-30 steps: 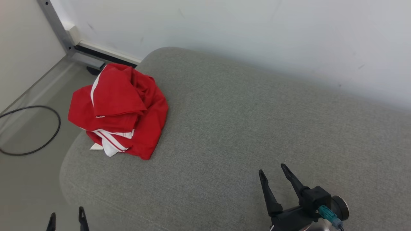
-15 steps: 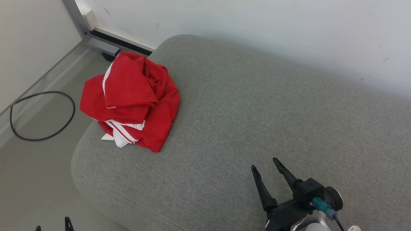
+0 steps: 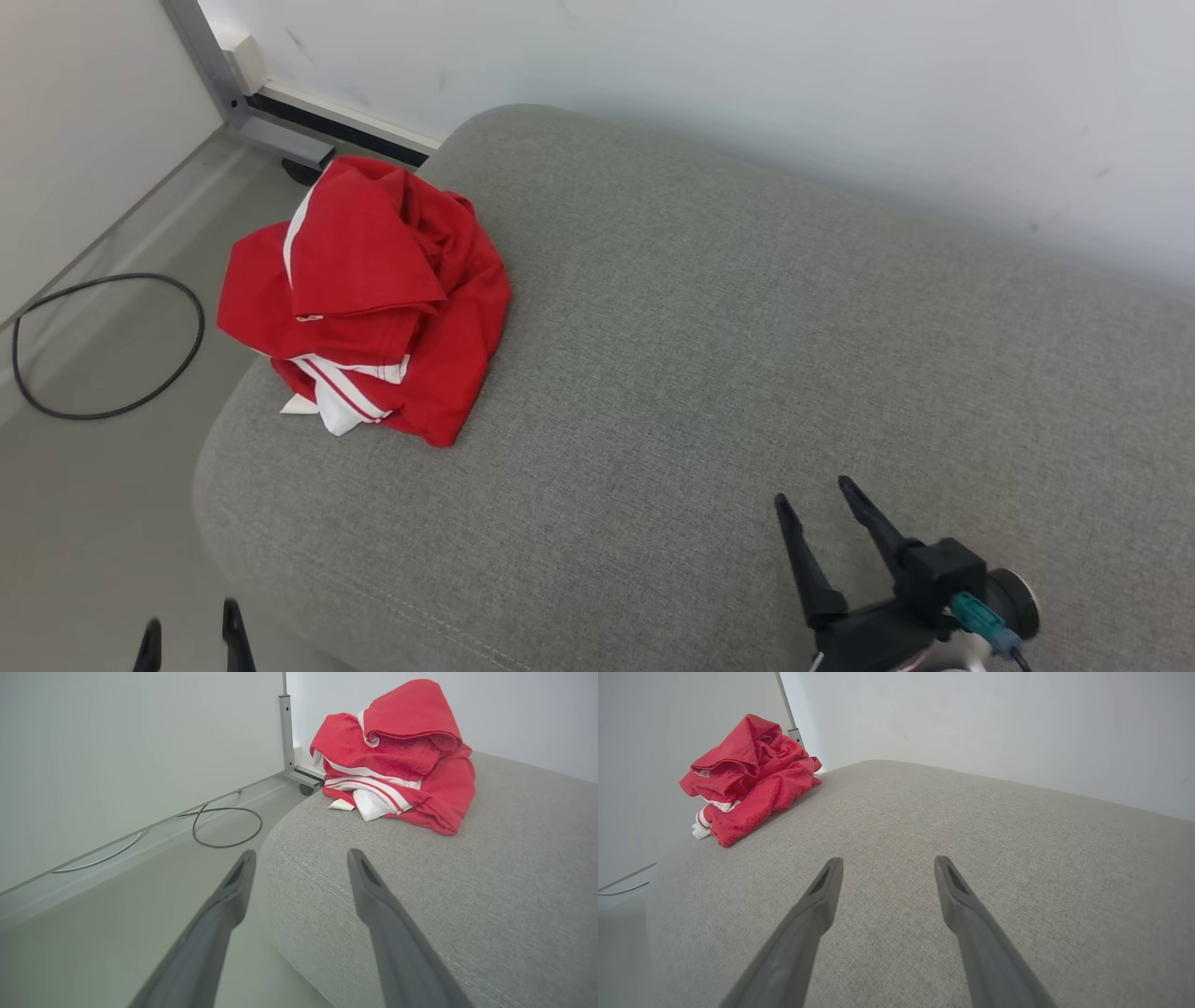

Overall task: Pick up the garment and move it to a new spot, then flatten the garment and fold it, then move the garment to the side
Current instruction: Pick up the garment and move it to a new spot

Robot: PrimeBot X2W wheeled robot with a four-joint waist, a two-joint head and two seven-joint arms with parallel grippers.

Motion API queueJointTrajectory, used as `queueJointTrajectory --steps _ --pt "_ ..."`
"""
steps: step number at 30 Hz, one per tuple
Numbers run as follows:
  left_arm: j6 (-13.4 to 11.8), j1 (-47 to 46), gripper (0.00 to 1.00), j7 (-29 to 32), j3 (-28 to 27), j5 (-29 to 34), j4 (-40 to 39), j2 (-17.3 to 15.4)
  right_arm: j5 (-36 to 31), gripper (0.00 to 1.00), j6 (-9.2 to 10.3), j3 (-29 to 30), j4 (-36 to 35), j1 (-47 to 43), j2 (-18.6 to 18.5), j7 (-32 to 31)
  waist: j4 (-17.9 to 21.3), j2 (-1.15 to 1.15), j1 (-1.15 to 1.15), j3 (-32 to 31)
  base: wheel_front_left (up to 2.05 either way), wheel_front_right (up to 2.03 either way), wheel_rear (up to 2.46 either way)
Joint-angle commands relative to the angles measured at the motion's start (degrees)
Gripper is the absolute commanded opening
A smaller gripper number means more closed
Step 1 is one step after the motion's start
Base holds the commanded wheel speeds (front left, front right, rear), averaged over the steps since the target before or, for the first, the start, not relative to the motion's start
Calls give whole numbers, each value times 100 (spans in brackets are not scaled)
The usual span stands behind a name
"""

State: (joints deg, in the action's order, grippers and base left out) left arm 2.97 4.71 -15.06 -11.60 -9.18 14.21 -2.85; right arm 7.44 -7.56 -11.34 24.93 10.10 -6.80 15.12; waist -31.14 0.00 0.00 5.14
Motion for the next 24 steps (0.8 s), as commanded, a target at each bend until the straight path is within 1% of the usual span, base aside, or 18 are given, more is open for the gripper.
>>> queueJointTrajectory --steps 1,4,5,7,10,18,22,24 --pt "92 -212 100 -19 -57 79 130 -12 -34 100 14 84 -45 -126 -53 4 29 0 0 15 0 0 0" --pt "277 -598 100 -18 -118 57 404 -97 -81 100 14 250 -150 -232 -94 4 80 0 0 43 0 0 0" --pt "356 -873 100 -18 -83 122 599 -235 -122 100 13 321 -233 -307 -124 4 156 0 0 82 0 0 0" --pt "410 -1174 100 -19 -60 133 721 -369 -156 100 13 340 -313 -296 -178 4 312 0 0 180 0 0 0" --pt "437 -1616 100 -18 0 136 908 -565 -168 100 14 356 -377 -243 -325 3 537 0 0 336 0 0 0" --pt "444 -2787 100 -18 169 -22 1644 -1223 -95 100 14 316 -490 -84 -611 4 1037 0 0 717 0 0 0" --pt "443 -3261 100 -18 326 -100 2084 -1454 -78 100 14 280 -582 -28 -713 4 1216 0 0 883 0 0 0" --pt "444 -3505 100 -18 357 -254 2337 -1520 -76 100 14 269 -647 20 -762 4 1296 0 0 969 0 0 0"
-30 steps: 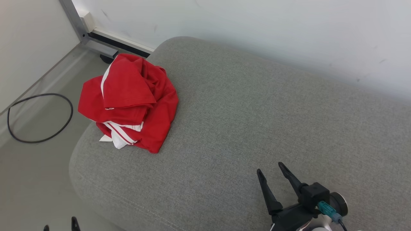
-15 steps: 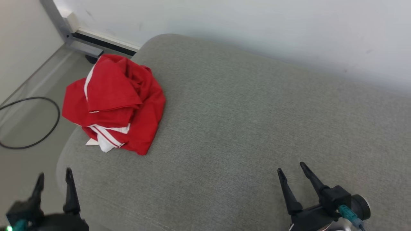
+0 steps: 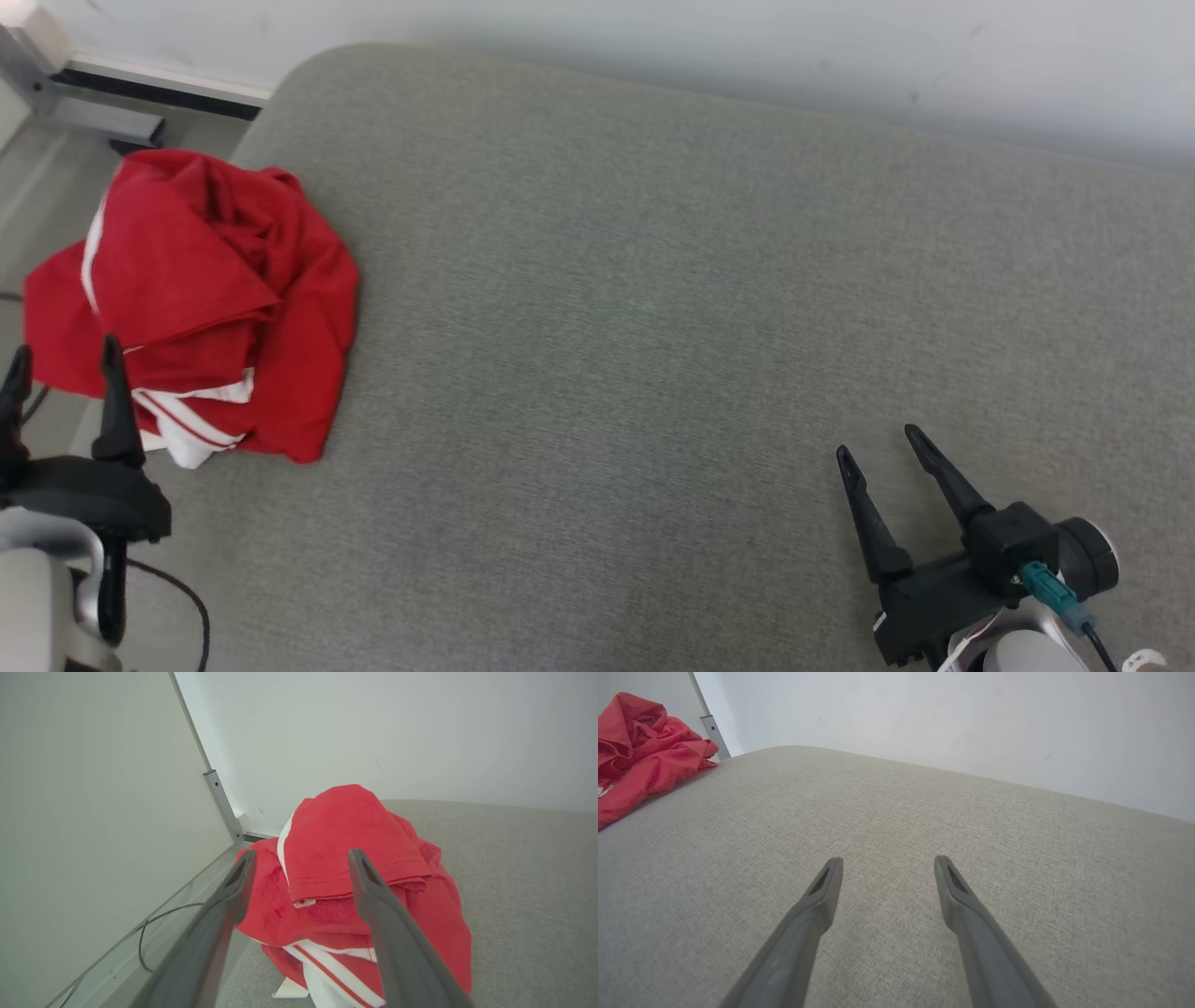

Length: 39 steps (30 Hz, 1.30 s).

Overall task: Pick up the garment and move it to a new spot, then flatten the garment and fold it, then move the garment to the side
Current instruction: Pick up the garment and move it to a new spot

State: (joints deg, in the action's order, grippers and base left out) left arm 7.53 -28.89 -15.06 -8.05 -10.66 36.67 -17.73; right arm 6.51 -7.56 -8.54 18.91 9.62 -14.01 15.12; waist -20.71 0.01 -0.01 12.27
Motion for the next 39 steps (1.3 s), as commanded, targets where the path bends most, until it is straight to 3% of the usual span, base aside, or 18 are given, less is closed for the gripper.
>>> queueJointTrajectory --steps 1,13,29,31,32,39 --pt "-13 -244 100 -16 25 -152 244 -97 10 100 14 -34 -79 98 -57 4 297 -1 1 296 0 0 0" --pt "-38 -1126 100 497 -39 -691 1628 -549 57 100 14 -97 -306 287 -270 4 623 -1 1 677 0 0 0" --pt "-98 -1509 100 937 -493 -1452 2427 -468 73 100 14 -100 -343 378 -327 2 802 -1 1 889 0 0 0" --pt "-83 -1538 8 895 -473 -1472 2446 -472 79 100 14 -103 -327 385 -329 2 814 -1 1 888 0 0 0" --pt "-109 -1550 0 892 -468 -1470 2470 -484 82 100 14 -106 -314 390 -327 2 819 -1 1 885 0 0 0" --pt "-70 -1681 0 648 -347 -1406 2540 -635 99 100 14 -149 -260 368 -148 4 901 -1 1 656 0 0 0"
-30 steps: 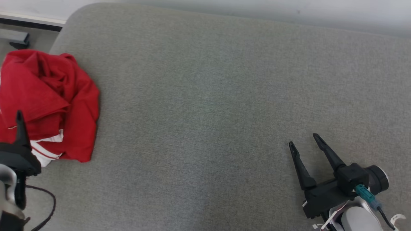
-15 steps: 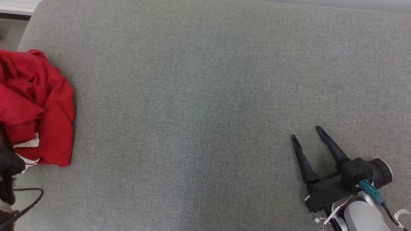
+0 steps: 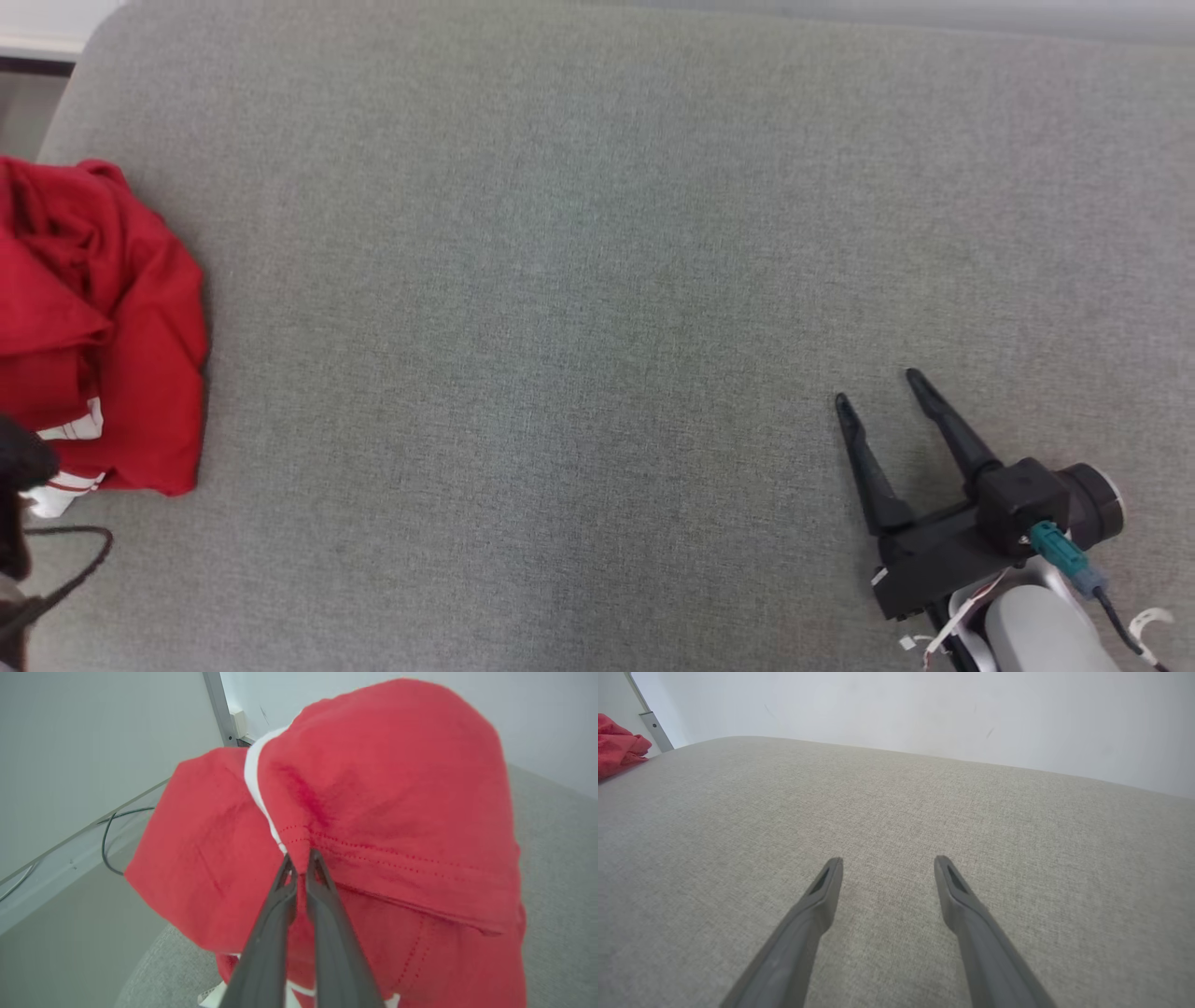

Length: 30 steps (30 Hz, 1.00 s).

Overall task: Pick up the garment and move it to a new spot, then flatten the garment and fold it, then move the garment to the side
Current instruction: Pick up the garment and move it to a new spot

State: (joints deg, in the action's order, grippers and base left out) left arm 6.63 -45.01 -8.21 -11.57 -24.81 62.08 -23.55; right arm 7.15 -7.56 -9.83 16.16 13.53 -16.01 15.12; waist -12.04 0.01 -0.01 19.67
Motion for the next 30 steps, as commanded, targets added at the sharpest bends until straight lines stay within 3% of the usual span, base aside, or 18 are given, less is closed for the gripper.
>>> queueJointTrajectory --steps 1,8,16,22,30 --pt "36 -111 0 -81 51 36 -13 -87 46 100 14 -19 31 -24 75 3 45 -1 1 -126 0 0 0" --pt "85 -506 0 -383 577 233 -311 -270 84 100 14 -62 167 -96 403 4 154 -1 1 -590 0 0 0" --pt "78 -882 0 -316 1708 48 -1071 -306 139 100 14 -35 283 -236 751 4 411 -1 1 -1100 0 0 0" --pt "79 -1049 0 -190 2564 -294 -1832 -307 158 100 14 25 334 -363 925 4 790 -1 1 -1354 0 0 0" --pt "79 -994 0 -122 3443 -760 -2488 -16 152 100 14 132 375 -451 1054 4 1498 -1 1 -1498 0 0 0"
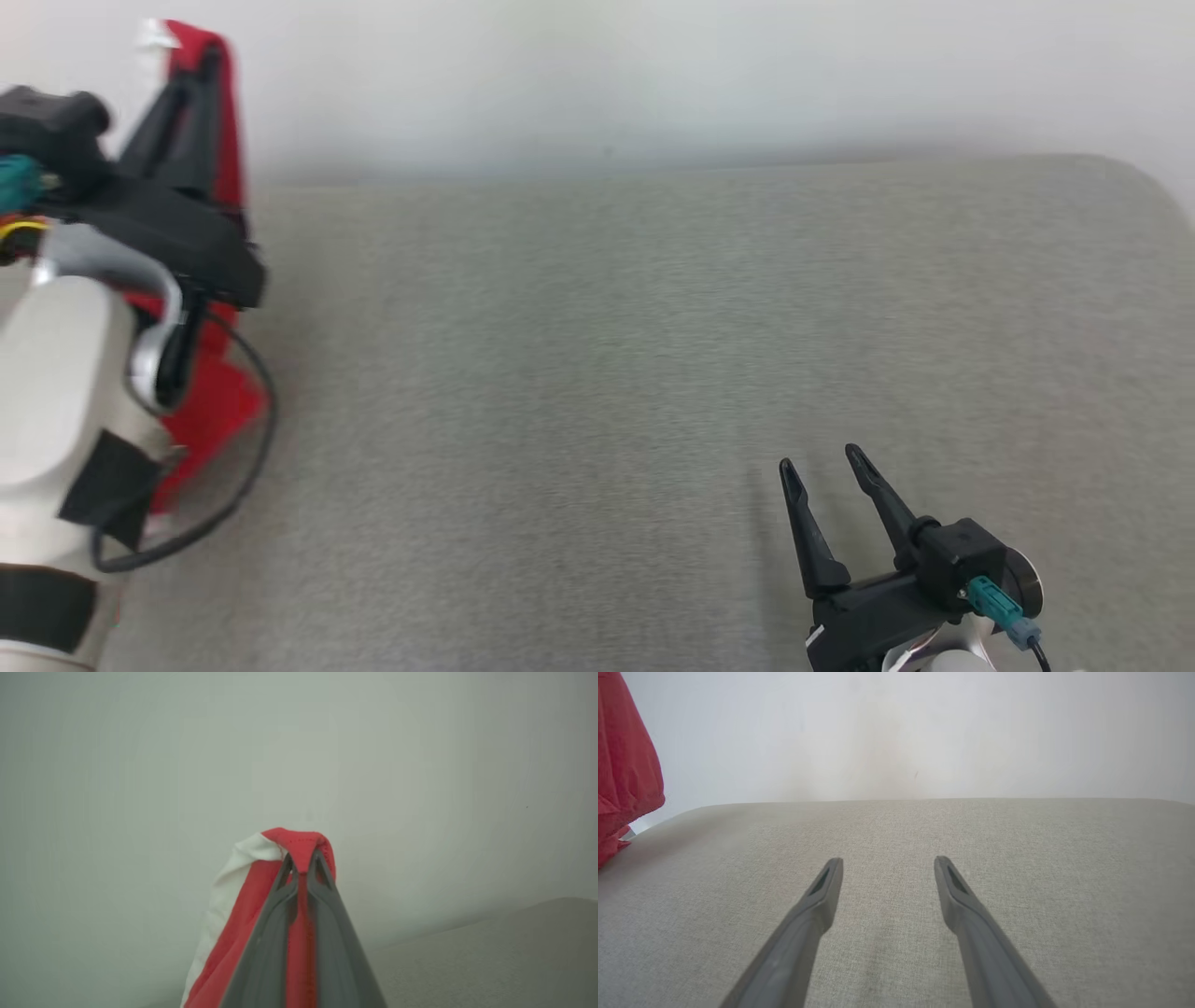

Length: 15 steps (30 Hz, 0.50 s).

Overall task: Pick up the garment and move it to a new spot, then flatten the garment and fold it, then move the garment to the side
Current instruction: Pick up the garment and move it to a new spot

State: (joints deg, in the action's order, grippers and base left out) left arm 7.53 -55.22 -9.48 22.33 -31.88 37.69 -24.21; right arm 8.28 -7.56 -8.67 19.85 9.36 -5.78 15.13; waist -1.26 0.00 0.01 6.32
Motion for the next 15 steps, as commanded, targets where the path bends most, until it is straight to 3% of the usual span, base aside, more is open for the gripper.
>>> queueJointTrajectory --steps 1,5,15 --pt "-11 33 0 -3 120 -115 -95 85 39 100 14 11 13 -28 42 2 524 0 -1 -168 0 0 0" --pt "-11 63 0 -43 572 -342 -260 368 8 100 14 41 18 -69 99 3 1017 0 -1 -195 0 0 0" --pt "-10 -280 0 -262 1268 -1015 -365 1254 26 100 13 94 70 -55 155 3 1810 0 -1 -182 0 0 0"
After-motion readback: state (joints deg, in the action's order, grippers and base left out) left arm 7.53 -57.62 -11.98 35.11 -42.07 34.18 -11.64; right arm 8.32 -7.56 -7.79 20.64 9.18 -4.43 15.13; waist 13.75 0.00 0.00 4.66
